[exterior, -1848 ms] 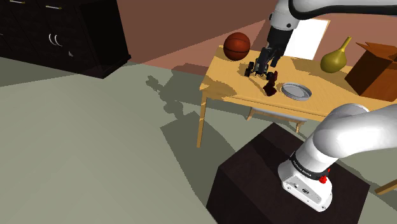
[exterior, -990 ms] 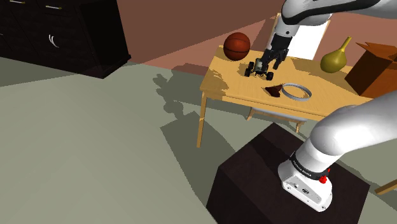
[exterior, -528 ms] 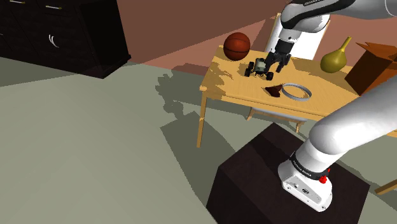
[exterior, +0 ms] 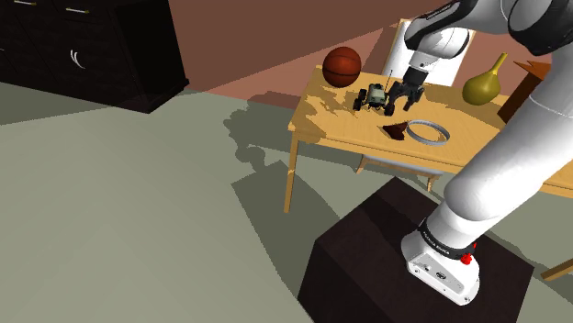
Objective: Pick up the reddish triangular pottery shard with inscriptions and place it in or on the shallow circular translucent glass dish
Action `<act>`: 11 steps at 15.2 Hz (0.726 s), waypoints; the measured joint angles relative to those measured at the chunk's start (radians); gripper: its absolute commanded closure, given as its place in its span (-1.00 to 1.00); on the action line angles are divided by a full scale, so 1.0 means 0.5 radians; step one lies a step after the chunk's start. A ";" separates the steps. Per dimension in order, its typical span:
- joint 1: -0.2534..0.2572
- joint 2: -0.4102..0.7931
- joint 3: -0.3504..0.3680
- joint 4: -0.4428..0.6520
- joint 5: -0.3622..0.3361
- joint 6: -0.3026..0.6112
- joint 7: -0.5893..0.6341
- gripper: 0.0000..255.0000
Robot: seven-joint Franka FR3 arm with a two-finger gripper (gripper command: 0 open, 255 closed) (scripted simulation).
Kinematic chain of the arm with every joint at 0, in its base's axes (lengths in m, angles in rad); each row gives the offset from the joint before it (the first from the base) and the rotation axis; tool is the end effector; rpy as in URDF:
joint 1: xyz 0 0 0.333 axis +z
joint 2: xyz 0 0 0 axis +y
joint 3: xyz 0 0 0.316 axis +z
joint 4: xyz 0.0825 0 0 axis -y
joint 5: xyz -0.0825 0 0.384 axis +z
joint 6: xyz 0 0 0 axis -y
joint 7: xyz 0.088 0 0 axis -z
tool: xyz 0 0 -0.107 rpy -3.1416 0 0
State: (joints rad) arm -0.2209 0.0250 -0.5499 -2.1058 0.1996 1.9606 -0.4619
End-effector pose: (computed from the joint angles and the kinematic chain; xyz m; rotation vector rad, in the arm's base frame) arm 0.3889 -0.3583 0.3953 -2.8526 0.5802 0.0579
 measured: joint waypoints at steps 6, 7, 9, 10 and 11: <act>-0.207 0.502 -0.070 0.305 0.350 -0.046 -0.258 -1.00; -0.234 0.553 -0.069 0.354 0.382 -0.068 -0.273 -1.00; -0.253 0.600 -0.062 0.361 0.418 -0.048 -0.297 -1.00; -0.254 0.609 -0.059 0.350 0.427 -0.032 -0.303 -1.00; -0.251 0.616 -0.054 0.334 0.436 -0.011 -0.306 -1.00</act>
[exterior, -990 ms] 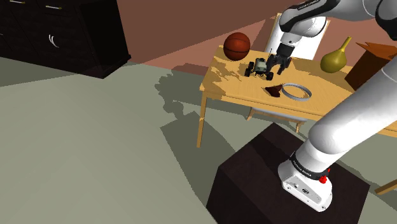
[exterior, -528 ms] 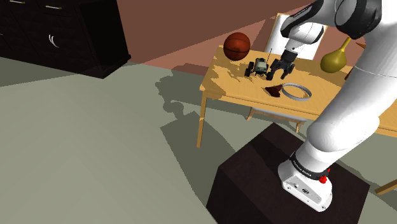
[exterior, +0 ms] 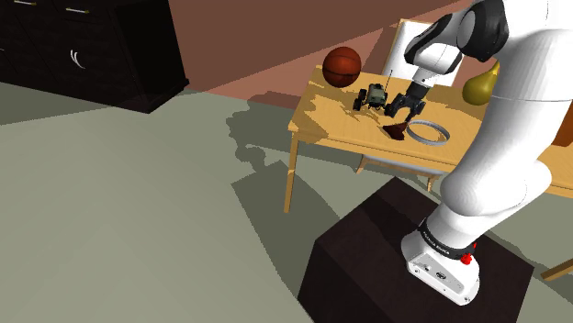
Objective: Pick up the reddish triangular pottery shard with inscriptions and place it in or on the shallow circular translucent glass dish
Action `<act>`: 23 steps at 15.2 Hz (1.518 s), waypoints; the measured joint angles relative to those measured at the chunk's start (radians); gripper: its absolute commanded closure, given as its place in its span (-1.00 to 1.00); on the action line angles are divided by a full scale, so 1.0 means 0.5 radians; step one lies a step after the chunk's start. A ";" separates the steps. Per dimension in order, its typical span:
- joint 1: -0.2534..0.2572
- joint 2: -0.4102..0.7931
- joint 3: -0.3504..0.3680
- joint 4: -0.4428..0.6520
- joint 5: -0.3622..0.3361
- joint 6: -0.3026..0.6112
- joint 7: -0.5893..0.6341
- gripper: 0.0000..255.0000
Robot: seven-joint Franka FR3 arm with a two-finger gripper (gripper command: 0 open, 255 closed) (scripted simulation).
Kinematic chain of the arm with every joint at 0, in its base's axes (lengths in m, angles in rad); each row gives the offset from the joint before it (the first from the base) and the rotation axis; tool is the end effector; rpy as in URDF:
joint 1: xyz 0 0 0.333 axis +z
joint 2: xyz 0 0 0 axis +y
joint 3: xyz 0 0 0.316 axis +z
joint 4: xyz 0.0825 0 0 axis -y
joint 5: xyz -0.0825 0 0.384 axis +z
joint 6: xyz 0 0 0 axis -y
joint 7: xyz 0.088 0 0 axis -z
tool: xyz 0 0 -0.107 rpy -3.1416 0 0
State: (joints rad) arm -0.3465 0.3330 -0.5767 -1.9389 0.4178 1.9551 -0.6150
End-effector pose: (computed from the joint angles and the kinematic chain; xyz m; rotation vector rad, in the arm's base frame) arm 0.3830 -0.4403 0.3202 -2.7469 0.7210 0.0679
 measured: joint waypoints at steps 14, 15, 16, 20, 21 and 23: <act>0.002 0.048 0.024 -0.065 0.049 0.102 -0.034 1.00; 0.002 0.048 0.024 -0.065 0.049 0.102 -0.034 1.00; 0.002 0.048 0.024 -0.065 0.049 0.102 -0.034 1.00; 0.002 0.048 0.024 -0.065 0.049 0.102 -0.034 1.00; 0.002 0.048 0.024 -0.065 0.049 0.102 -0.034 -1.00; 0.033 -0.014 0.011 -0.162 0.004 0.203 -0.090 -1.00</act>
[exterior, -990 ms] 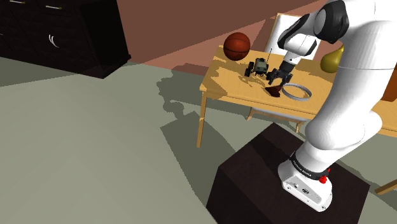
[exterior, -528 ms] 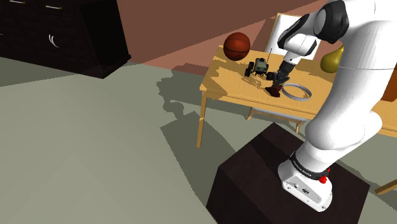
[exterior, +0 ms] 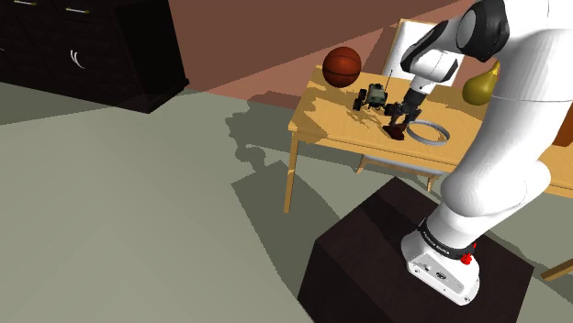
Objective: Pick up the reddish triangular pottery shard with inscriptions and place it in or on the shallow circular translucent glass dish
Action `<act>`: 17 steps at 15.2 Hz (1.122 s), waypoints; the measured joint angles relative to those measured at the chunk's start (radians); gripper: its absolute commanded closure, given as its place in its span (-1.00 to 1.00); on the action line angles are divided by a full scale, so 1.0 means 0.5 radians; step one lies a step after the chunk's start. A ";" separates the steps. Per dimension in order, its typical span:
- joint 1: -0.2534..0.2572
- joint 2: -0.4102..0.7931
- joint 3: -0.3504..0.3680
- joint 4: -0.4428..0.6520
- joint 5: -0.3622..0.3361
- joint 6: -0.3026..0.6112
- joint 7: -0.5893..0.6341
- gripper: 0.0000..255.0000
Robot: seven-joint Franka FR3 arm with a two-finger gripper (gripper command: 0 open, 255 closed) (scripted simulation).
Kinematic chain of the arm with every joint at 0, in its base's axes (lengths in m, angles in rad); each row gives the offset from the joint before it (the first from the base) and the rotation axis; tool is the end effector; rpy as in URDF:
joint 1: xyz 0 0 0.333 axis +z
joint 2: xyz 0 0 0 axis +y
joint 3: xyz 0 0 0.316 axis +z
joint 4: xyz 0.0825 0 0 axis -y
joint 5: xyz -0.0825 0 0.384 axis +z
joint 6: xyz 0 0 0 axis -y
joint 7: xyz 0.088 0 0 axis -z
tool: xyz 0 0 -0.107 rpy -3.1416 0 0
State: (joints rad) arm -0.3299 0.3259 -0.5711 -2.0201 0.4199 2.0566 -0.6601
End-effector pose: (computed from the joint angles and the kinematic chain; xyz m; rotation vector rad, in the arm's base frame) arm 0.3772 -0.4286 0.2964 -2.7870 0.6772 0.0482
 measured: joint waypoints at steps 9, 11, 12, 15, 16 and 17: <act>0.040 -0.075 0.040 -0.455 -0.016 0.884 -0.481 -1.00; 0.031 -0.043 0.059 -0.457 0.018 0.913 -0.504 -1.00; 0.029 -0.038 0.062 -0.457 0.025 0.919 -0.508 -1.00; 0.027 -0.033 0.065 -0.458 0.030 0.924 -0.512 -1.00; 0.027 -0.033 0.066 -0.458 0.031 0.924 -0.513 -1.00; 0.027 -0.033 0.066 -0.458 0.031 0.924 -0.513 1.00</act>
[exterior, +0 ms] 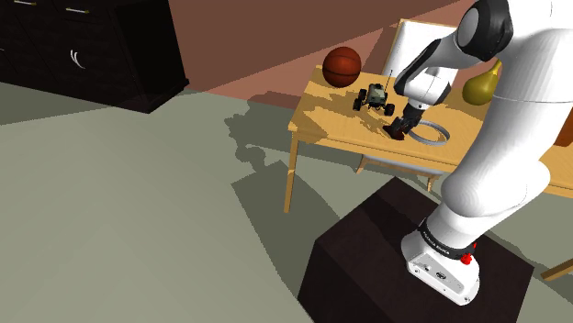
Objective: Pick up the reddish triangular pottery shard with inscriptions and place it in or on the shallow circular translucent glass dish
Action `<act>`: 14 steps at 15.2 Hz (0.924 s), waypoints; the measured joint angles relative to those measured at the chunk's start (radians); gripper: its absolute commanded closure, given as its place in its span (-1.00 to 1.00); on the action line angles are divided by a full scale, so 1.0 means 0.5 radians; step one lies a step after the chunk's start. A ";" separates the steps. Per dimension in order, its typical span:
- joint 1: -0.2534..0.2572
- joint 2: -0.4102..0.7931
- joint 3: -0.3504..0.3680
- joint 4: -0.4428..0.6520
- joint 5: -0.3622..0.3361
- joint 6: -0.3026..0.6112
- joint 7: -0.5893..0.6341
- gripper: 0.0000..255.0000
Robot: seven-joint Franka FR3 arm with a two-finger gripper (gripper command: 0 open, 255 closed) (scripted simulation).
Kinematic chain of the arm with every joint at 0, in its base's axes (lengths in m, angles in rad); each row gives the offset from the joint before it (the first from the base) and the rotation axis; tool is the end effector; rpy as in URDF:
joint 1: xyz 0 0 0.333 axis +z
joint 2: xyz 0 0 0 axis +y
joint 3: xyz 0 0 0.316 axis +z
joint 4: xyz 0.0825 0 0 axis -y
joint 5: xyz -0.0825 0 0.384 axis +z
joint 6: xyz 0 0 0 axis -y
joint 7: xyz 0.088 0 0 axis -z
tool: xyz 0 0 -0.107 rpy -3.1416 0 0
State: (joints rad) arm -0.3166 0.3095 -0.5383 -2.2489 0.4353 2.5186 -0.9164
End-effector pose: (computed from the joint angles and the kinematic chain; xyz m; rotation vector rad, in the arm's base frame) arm 0.3515 -0.4132 0.2470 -3.0694 0.4152 -0.1463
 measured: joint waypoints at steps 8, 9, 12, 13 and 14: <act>0.000 0.000 0.000 0.000 0.000 0.000 0.000 1.00; 0.000 0.000 0.000 0.000 0.000 0.000 0.000 1.00; 0.012 -0.030 -0.018 -0.002 -0.033 -0.023 0.023 1.00; 0.023 -0.052 -0.029 -0.002 -0.056 -0.039 0.043 1.00; 0.032 -0.076 -0.042 -0.002 -0.081 -0.057 0.061 1.00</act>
State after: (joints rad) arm -0.3008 0.2717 -0.5593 -2.2500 0.3946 2.4899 -0.8857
